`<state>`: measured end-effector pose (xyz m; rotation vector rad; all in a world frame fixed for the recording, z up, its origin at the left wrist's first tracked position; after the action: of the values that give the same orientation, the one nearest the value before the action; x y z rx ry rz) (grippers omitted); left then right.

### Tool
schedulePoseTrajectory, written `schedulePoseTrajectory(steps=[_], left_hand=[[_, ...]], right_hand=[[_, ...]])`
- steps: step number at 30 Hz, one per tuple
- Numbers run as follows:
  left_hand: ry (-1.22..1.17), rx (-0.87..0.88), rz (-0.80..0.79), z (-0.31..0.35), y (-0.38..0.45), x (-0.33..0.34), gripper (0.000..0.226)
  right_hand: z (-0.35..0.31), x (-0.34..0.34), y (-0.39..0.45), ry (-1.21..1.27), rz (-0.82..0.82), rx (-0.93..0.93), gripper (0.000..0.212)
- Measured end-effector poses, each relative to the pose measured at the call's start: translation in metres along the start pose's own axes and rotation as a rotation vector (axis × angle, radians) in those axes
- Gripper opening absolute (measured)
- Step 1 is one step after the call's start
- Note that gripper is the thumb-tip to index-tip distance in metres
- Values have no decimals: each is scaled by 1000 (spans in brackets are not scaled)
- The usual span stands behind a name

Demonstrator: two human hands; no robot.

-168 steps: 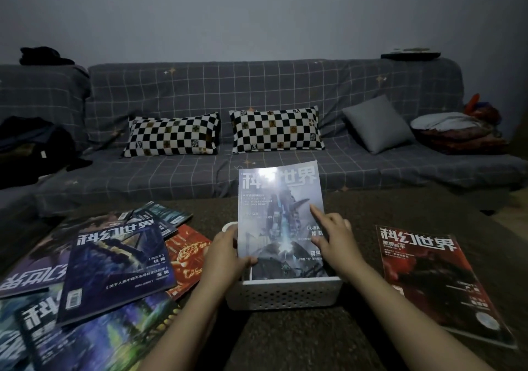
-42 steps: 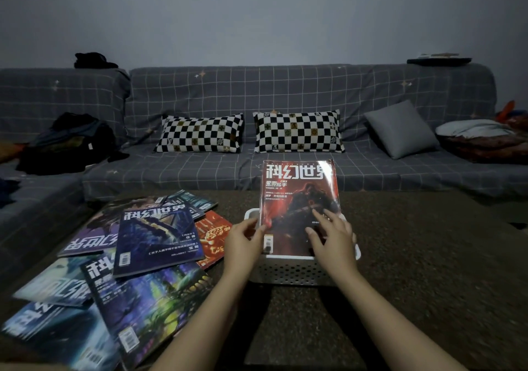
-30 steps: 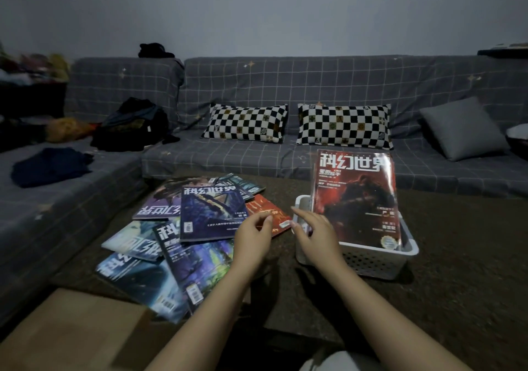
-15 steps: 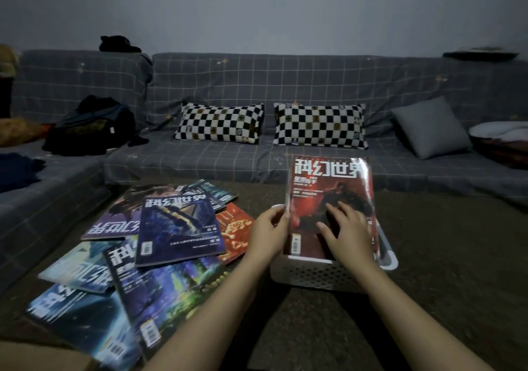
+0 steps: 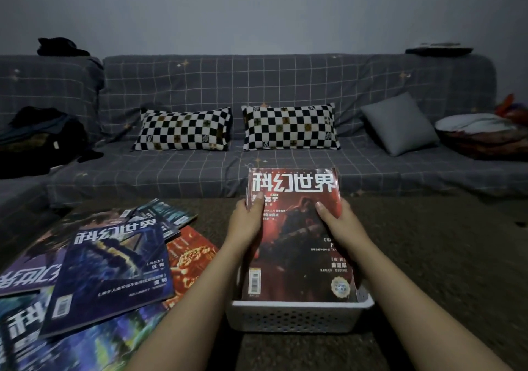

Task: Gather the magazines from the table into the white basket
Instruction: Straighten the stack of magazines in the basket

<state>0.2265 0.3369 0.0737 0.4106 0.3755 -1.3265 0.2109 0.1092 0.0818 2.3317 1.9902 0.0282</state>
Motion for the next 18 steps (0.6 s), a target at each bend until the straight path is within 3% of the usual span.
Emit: schedulePoseTrajectory(steps=[4, 7, 12, 18], left_hand=[[-172, 19, 2, 0, 0, -1, 32], [-194, 53, -74, 9, -5, -3, 31], [-183, 143, -93, 32, -16, -19, 16], [-275, 217, -119, 52, -24, -37, 28]], right_hand=[[-6, 9, 9, 193, -90, 112, 36], [-15, 9, 6, 147, -47, 66, 23], [-40, 0, -4, 124, 6, -47, 38], [-72, -1, -19, 159, 0, -181, 55]])
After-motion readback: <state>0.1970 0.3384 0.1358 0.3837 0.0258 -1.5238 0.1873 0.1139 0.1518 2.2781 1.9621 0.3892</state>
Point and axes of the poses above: each hand's wrist, its own y-axis towards the middle knuckle, its own x-axis out of the palm, z = x × y, the point moved 8 cm from there along y, towards the middle knuckle, and after that the axes turned 15 degrees about y, right-handed, at the moved point
